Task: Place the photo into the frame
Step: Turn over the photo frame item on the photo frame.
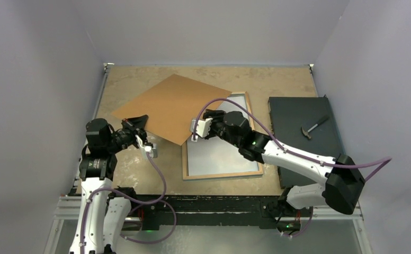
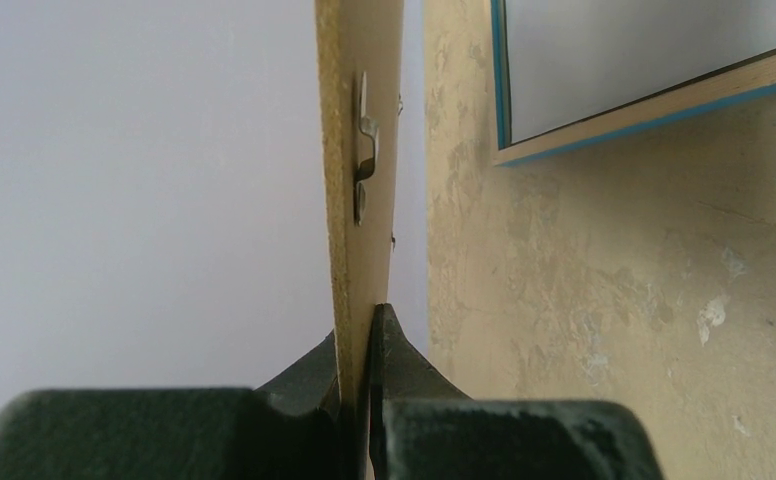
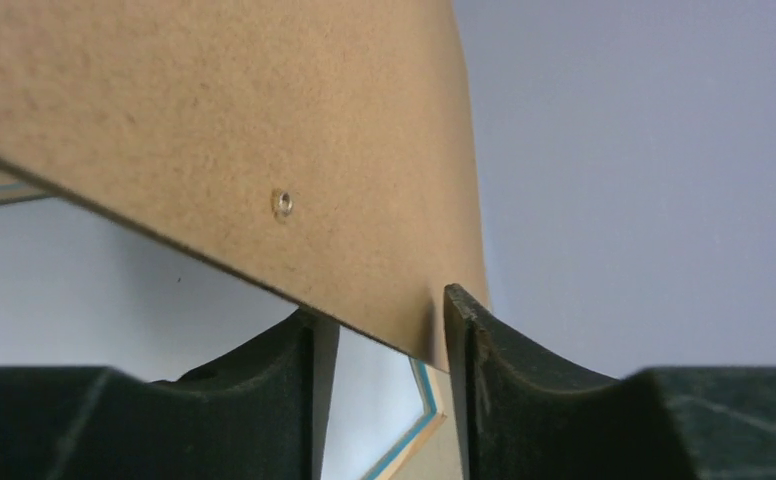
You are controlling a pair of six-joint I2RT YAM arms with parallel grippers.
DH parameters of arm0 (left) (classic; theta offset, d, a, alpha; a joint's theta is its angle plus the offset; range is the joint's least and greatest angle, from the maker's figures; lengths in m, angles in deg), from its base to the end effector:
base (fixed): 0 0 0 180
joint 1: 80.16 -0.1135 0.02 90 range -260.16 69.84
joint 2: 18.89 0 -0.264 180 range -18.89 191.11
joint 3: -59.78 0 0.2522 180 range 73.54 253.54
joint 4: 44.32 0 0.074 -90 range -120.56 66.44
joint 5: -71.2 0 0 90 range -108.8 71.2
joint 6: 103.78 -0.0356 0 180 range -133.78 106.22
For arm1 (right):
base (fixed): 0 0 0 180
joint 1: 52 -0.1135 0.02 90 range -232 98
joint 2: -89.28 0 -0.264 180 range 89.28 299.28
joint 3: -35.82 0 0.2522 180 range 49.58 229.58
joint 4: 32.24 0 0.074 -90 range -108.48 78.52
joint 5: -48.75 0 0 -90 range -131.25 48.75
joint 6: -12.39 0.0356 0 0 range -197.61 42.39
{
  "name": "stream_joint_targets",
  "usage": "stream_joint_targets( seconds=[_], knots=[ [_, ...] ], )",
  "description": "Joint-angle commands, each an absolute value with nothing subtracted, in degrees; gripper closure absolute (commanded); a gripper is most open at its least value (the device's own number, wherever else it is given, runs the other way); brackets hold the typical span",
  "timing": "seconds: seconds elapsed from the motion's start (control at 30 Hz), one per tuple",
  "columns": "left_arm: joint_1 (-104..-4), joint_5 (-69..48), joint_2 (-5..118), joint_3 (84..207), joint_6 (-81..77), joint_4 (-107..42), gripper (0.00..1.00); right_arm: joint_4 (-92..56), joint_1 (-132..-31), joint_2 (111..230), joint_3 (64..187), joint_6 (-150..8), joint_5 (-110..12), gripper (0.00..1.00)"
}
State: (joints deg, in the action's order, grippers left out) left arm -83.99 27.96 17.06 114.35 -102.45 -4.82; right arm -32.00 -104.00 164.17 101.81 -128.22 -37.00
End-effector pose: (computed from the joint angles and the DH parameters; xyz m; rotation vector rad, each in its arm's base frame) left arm 0.1386 -0.0167 0.3139 1.5698 0.9431 0.3486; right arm 0.1920 0.2414 0.3120 -1.3155 1.1237 -0.0463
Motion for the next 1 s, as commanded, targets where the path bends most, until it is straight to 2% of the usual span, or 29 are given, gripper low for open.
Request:
stream_joint_targets(
  seconds=[0.0,0.1,0.23,0.27,0.47,0.53,0.6,0.67,0.7,0.73,0.8,0.9,0.97],
  knots=[
    [-83.9,32.2,15.6,117.5,-104.6,-12.2,1.00,-47.3,-105.6,162.4,100.7,-133.0,-32.7,0.62],
    [-83.9,32.3,14.9,116.2,-104.5,-14.9,1.00,-48.0,-106.9,161.9,101.1,-133.5,-32.7,0.79],
    [-83.9,32.4,14.5,114.7,-101.8,-20.9,1.00,-46.1,-109.1,161.3,101.3,-132.5,-32.0,0.98],
    [-83.9,32.3,14.8,114.6,-101.8,-21.6,1.00,-45.7,-109.8,161.2,101.2,-132.2,-31.7,1.00],
    [-83.9,30.7,15.0,113.2,-95.0,-32.3,1.00,-47.5,-111.6,159.0,99.2,-126.8,-32.9,1.00],
    [-83.9,29.4,14.6,111.7,-91.3,-39.2,0.87,-48.3,-111.5,158.4,99.8,-124.0,-33.4,1.00],
    [-83.9,27.4,14.6,110.5,-87.4,-45.6,0.82,-48.7,-111.6,158.1,101.4,-121.9,-33.1,1.00],
    [-83.9,24.4,15.4,110.9,-83.5,-49.4,0.73,-49.9,-111.5,157.7,103.2,-119.0,-31.8,1.00],
    [-83.9,22.4,16.1,111.0,-81.3,-51.5,0.66,-51.1,-111.5,157.4,103.7,-118.0,-30.9,1.00],
    [-83.9,19.9,16.8,111.0,-79.1,-53.9,0.54,-52.2,-111.6,157.0,104.0,-117.2,-30.5,1.00],
    [-83.9,14.6,18.3,111.3,-73.5,-59.3,0.44,-53.7,-111.5,156.5,104.8,-115.8,-31.1,1.00],
    [-83.9,6.6,20.7,114.3,-65.0,-61.3,0.22,-49.5,-111.5,157.1,108.1,-111.9,-30.7,1.00],
    [-84.0,1.4,22.5,119.0,-59.1,-57.4,0.16,-47.5,-111.3,157.2,110.0,-110.3,-30.0,1.00]
  ],
)
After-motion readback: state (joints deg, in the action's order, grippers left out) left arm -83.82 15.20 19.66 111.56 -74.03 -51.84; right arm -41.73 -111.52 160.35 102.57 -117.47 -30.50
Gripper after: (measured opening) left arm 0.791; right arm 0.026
